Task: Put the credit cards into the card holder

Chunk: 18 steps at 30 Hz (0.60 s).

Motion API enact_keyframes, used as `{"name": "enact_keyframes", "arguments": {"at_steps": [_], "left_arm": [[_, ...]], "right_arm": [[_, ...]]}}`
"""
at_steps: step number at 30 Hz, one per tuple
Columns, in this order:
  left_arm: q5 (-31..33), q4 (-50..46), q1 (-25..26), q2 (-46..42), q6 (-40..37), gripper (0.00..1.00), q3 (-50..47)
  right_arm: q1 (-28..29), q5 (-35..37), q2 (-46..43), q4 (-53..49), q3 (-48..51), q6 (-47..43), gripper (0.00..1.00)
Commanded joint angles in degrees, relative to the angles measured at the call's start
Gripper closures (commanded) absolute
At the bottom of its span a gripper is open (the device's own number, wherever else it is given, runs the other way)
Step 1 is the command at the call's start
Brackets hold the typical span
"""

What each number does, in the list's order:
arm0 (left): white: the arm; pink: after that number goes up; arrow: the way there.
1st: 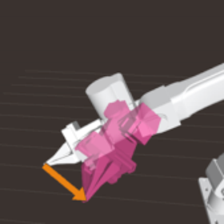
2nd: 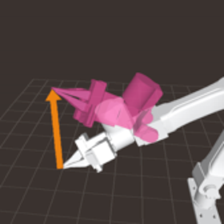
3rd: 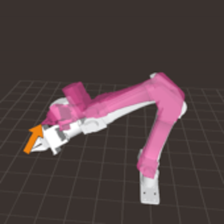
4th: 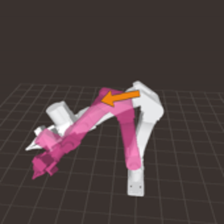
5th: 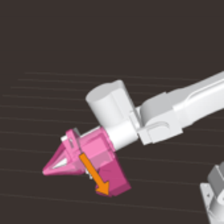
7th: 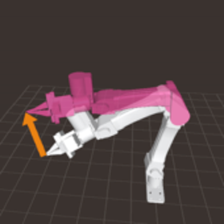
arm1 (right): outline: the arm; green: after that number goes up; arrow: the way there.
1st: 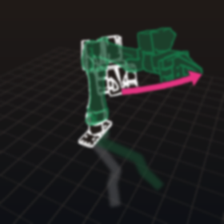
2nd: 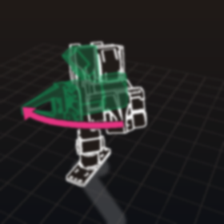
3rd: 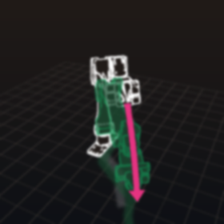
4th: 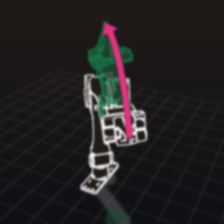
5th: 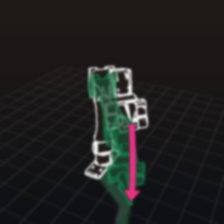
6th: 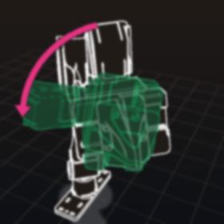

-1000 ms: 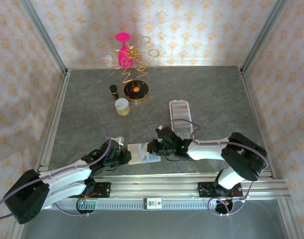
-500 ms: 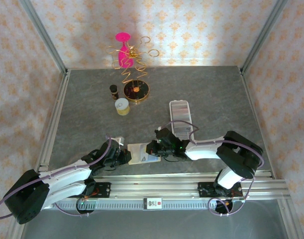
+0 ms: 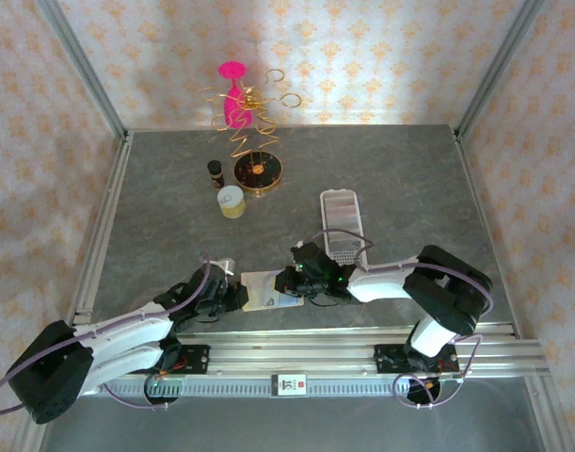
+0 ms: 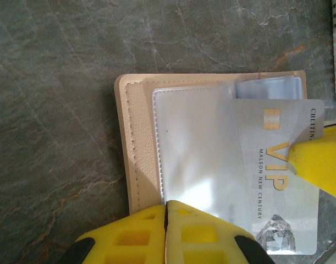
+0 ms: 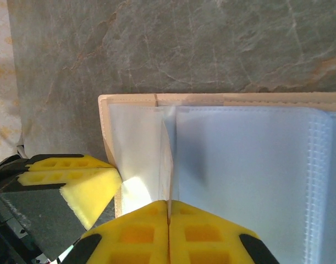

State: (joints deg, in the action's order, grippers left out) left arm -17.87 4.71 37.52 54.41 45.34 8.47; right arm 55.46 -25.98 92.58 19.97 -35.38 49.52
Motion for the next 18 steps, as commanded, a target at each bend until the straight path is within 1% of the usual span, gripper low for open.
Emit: {"name": "enact_keyframes", "arguments": {"at_steps": [1,10,13,17,18], "left_arm": [[1.6,-1.8,0.5,-0.7,0.1,0.91,-0.7],[1.7,-1.5,0.5,-0.5,0.2,0.91,-0.7],[1.7,-1.4,0.5,-0.5,0.1,0.91,-0.7],[1.7,-1.5,0.5,-0.5,0.0,0.91,-0.7],[1.7,-1.5,0.5,-0.5,0.0,0.91,-0.7]], "right_arm": [[0.4,-1.2,1.7,-0.7,-1.6,-0.6,0.93],[0.4,-2.0,3.1,-0.8,-3.4,-1.3,0.93],[0.4,-1.0,3.2,-3.5,-4.3,-2.3,0.84],[0.4,3.2,1.3,-9.6,-5.5,-4.7,0.74],[0.4,4.1,0.9,-11.0,-5.8,-5.1,0.73]]}}
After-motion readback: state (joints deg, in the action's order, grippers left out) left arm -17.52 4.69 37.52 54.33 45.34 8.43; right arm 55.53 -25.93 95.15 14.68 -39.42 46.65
